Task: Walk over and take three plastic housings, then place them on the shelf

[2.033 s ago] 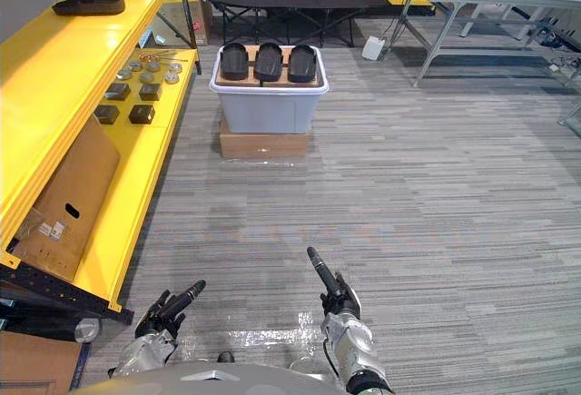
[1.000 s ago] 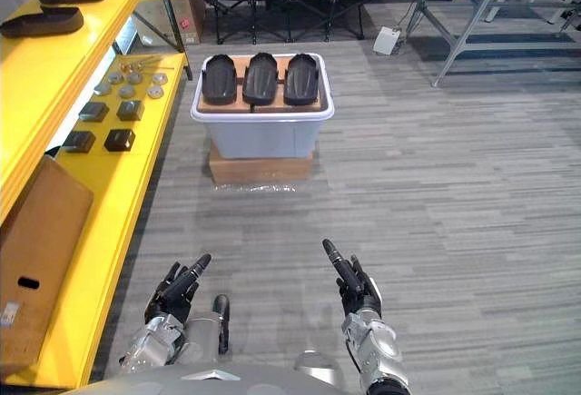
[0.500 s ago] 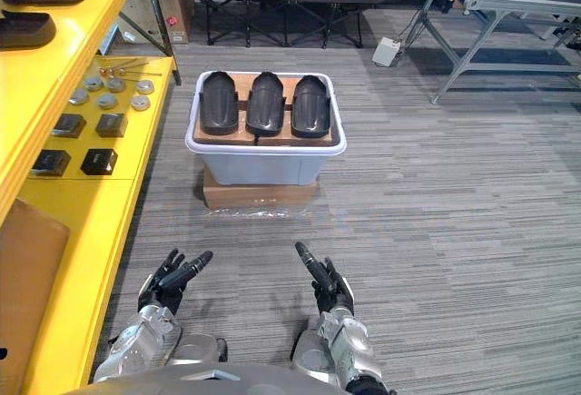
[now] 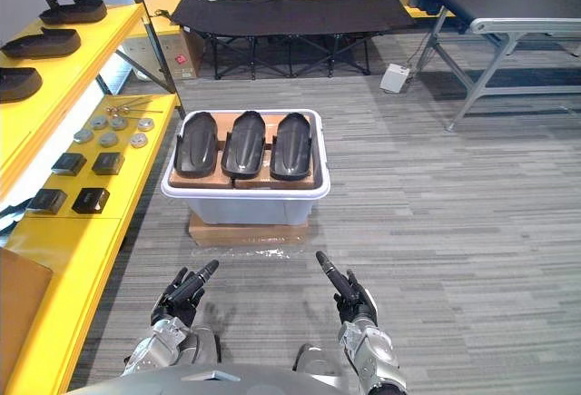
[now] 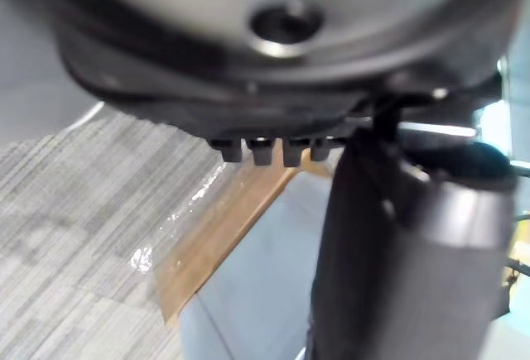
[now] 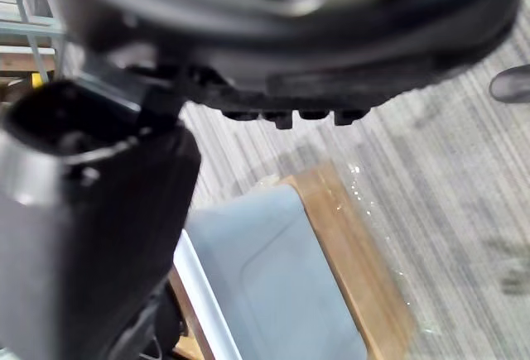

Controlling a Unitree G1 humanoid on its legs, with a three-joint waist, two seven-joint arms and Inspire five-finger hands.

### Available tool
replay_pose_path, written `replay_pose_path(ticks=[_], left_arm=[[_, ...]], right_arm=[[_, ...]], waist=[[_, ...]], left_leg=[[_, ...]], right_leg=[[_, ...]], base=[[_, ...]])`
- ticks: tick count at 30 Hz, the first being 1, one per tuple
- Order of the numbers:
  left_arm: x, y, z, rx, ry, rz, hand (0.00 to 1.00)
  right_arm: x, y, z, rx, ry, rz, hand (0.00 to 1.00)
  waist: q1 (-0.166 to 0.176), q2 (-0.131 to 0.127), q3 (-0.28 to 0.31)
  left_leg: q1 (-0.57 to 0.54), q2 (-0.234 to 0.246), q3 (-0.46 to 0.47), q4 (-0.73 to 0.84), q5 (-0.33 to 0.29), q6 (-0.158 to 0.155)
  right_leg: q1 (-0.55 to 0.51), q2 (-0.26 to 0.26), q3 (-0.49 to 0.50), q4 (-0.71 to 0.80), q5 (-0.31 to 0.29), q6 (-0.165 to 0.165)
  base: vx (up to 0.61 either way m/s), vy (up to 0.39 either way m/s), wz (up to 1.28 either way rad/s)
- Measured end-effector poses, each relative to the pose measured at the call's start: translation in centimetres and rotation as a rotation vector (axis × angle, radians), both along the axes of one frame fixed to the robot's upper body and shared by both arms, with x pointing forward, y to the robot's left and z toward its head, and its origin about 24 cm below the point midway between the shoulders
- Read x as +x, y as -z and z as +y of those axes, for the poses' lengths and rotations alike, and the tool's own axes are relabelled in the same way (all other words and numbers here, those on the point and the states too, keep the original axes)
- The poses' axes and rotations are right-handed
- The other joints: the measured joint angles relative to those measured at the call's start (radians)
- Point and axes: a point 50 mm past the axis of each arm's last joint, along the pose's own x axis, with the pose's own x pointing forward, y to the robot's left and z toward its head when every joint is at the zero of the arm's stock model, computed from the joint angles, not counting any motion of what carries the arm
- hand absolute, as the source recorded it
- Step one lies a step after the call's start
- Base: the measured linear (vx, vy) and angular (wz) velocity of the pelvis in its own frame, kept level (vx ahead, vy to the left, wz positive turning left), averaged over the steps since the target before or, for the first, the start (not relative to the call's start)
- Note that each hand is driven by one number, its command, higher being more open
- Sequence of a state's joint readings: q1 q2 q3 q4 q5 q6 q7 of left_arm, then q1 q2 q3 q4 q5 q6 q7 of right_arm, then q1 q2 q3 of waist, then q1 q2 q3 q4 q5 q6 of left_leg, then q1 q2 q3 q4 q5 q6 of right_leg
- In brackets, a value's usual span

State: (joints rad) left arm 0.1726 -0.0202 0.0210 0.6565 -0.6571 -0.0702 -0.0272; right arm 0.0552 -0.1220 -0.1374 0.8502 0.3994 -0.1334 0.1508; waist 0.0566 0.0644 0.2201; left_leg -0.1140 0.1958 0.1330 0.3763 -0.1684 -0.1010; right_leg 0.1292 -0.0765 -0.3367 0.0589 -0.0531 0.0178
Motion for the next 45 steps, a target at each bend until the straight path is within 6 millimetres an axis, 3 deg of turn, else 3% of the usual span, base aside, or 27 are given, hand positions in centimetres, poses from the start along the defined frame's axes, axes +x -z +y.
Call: replay_pose_path(ticks=[1, 2, 3, 4, 6, 10, 11, 13, 14, 16, 17, 19, 20, 21, 22, 26, 29, 33, 36, 41, 45], left_arm=[[0.0, 0.0, 0.1, 0.000, -0.010, 0.001, 1.00], [0.0, 0.0, 0.3, 0.002, -0.018, 0.003, 1.00], [-0.2, 0.1, 0.6, 0.005, -0.031, 0.007, 1.00], [0.2, -0.2, 0.9, 0.016, -0.035, -0.012, 1.00], [0.4, -0.3, 1.6, 0.043, -0.030, -0.024, 1.00], [0.1, -0.2, 2.0, 0.055, -0.028, -0.014, 1.00], [-0.1, -0.2, 1.9, 0.053, -0.023, -0.013, 1.00], [0.2, -0.3, 1.4, 0.076, 0.032, -0.019, 1.00], [0.3, -0.4, 1.1, 0.094, 0.069, -0.022, 1.00], [-0.2, -0.6, 1.4, 0.109, 0.078, -0.027, 1.00], [-0.5, -0.6, 1.7, 0.117, 0.076, -0.026, 1.00], [-1.1, -0.7, 3.6, 0.167, 0.051, -0.011, 1.00], [-1.3, -0.7, 4.1, 0.175, 0.037, -0.003, 1.00], [-1.8, -0.7, 5.0, 0.181, -0.001, 0.010, 1.00], [-2.7, -0.6, 5.7, 0.173, -0.043, 0.025, 1.00], [-4.9, -0.3, 5.9, 0.152, -0.125, 0.042, 1.00], [-6.0, 0.1, 5.3, 0.137, -0.135, 0.065, 1.00], [-5.6, 0.0, 4.6, 0.117, -0.093, 0.039, 1.00], [-4.8, -0.2, 4.3, 0.116, -0.026, 0.007, 1.00], [-2.4, -1.0, 4.0, 0.093, 0.037, -0.079, 1.00], [0.1, -2.1, 4.2, 0.104, 0.100, -0.154, 1.00]], right_arm=[[0.3, -0.1, 0.0, -0.001, 0.001, -0.008, 1.00], [0.2, -0.1, -0.1, -0.001, 0.005, -0.008, 1.00], [0.2, 0.0, 0.2, 0.009, 0.010, -0.009, 1.00], [0.2, 0.0, 0.5, 0.027, 0.006, -0.016, 1.00], [0.4, -0.1, 1.2, 0.069, -0.002, -0.043, 1.00], [1.0, -0.4, 1.8, 0.077, 0.004, -0.097, 1.00], [1.3, -0.7, 1.8, 0.053, 0.006, -0.116, 1.00], [1.3, -1.0, 1.3, 0.005, 0.061, -0.127, 1.00], [1.0, -1.0, 0.7, -0.037, 0.108, -0.113, 1.00], [0.6, -1.1, 0.9, -0.080, 0.142, -0.097, 1.00], [0.4, -1.2, 1.1, -0.088, 0.142, -0.104, 1.00], [0.9, -2.9, 1.8, -0.121, 0.106, -0.193, 1.00], [1.2, -3.5, 1.8, -0.123, 0.101, -0.230, 1.00], [1.6, -5.1, 1.6, -0.157, 0.078, -0.304, 1.00], [1.4, -6.8, 1.2, -0.190, 0.073, -0.376, 1.00], [1.1, -11.5, -1.7, -0.343, 0.076, -0.550, 1.00], [1.7, -13.3, -5.0, -0.442, 0.132, -0.572, 1.00], [4.7, -14.8, -7.1, -0.514, 0.156, -0.567, 1.00], [8.0, -14.5, -8.4, -0.503, 0.206, -0.490, 1.00], [12.1, -14.9, -11.0, -0.502, 0.275, -0.362, 1.00], [16.2, -20.1, -12.7, -0.573, 0.266, -0.430, 1.00]], waist=[[0.003, -0.001, 0.003], [0.007, -0.003, 0.003], [0.008, -0.010, 0.006], [0.009, -0.038, 0.013], [0.025, -0.070, 0.017], [0.023, -0.068, 0.016], [0.024, -0.069, 0.016], [0.019, -0.072, 0.018], [0.019, -0.070, 0.018], [0.011, -0.058, 0.016], [0.008, -0.066, 0.016], [0.005, -0.113, 0.014], [0.002, -0.122, 0.015], [-0.006, -0.133, 0.011], [-0.012, -0.153, 0.006], [-0.031, -0.144, -0.001], [-0.036, -0.145, -0.003], [-0.036, -0.145, -0.012], [-0.028, -0.141, -0.011], [0.033, -0.115, 0.060], [0.071, -0.099, 0.184]], left_leg=[[0.000, -0.018, -0.014, -0.132, 0.094, 0.009], [0.008, -0.026, -0.020, -0.168, 0.147, 0.006], [0.031, -0.050, -0.017, -0.203, 0.181, 0.025], [0.042, -0.075, -0.015, -0.221, 0.191, 0.032], [0.037, -0.107, -0.001, -0.220, 0.196, 0.041], [0.091, -0.144, 0.001, -0.258, 0.189, 0.053], [0.094, -0.156, -0.001, -0.256, 0.166, 0.068], [0.096, -0.180, 0.001, -0.252, 0.117, 0.090], [0.113, -0.191, 0.006, -0.267, 0.112, 0.091], [0.170, -0.186, 0.006, -0.310, 0.125, 0.116], [0.176, -0.183, 0.005, -0.314, 0.125, 0.116], [0.168, -0.180, 0.002, -0.315, 0.116, 0.110], [0.163, -0.176, 0.002, -0.310, 0.113, 0.104], [0.154, -0.163, -0.002, -0.302, 0.108, 0.089], [0.154, -0.156, -0.005, -0.300, 0.097, 0.060], [0.140, -0.088, -0.014, -0.297, 0.085, 0.013], [0.172, -0.060, 0.001, -0.308, 0.108, 0.001], [0.188, -0.058, 0.010, -0.311, 0.111, -0.003], [0.150, -0.069, -0.008, -0.311, 0.117, 0.003], [0.048, -0.090, -0.079, -0.261, 0.123, 0.014], [-0.075, -0.097, -0.129, -0.141, 0.114, 0.029]], right_leg=[[0.009, -0.004, -0.001, -0.009, 0.006, 0.015], [0.013, -0.009, 0.001, -0.009, 0.005, 0.025], [0.025, -0.028, 0.000, -0.010, 0.001, 0.042], [0.029, -0.050, -0.013, -0.018, 0.002, 0.056], [0.042, -0.080, -0.026, -0.047, 0.009, 0.073], [0.084, -0.113, -0.049, -0.046, 0.005, 0.107], [0.090, -0.126, -0.069, -0.040, -0.012, 0.129], [0.071, -0.168, -0.090, 0.037, -0.057, 0.144], [0.021, -0.204, -0.082, 0.174, -0.090, 0.143], [-0.059, -0.242, -0.062, 0.366, -0.097, 0.128], [-0.061, -0.240, -0.059, 0.355, -0.104, 0.117], [-0.101, -0.232, -0.043, 0.239, -0.098, 0.115], [-0.111, -0.229, -0.038, 0.210, -0.092, 0.122], [-0.129, -0.211, -0.007, 0.161, -0.047, 0.110], [-0.134, -0.191, 0.041, 0.141, 0.068, 0.110], [-0.110, -0.116, 0.069, 0.072, 0.047, 0.105], [-0.066, -0.083, 0.066, 0.024, 0.048, 0.105], [-0.038, -0.079, 0.065, -0.011, 0.048, 0.105], [-0.057, -0.091, 0.022, -0.012, 0.048, 0.105], [-0.087, -0.111, -0.045, -0.007, 0.063, 0.099], [-0.150, -0.123, -0.080, 0.050, 0.069, 0.098]], base=[[0.26, 0.129, -0.02], [0.31, 0.162, 0.01], [0.31, 0.156, 0.14], [0.33, 0.158, 0.23], [0.22, 0.088, 0.18], [0.12, 0.035, 0.08], [0.08, 0.053, 0.24], [0.06, 0.092, 0.28], [0.03, 0.117, 0.06], [0.04, 0.142, -0.02], [0.06, 0.098, 0.08], [0.11, -0.010, 0.00], [0.12, -0.085, -0.04], [0.10, -0.110, 0.07], [0.08, -0.110, 0.15], [0.12, -0.112, -0.01], [0.13, -0.137, -0.07], [0.02, -0.039, -0.06], [-0.07, 0.001, 0.30], [-0.11, 0.021, 0.42], [-0.13, 0.044, 0.37]])
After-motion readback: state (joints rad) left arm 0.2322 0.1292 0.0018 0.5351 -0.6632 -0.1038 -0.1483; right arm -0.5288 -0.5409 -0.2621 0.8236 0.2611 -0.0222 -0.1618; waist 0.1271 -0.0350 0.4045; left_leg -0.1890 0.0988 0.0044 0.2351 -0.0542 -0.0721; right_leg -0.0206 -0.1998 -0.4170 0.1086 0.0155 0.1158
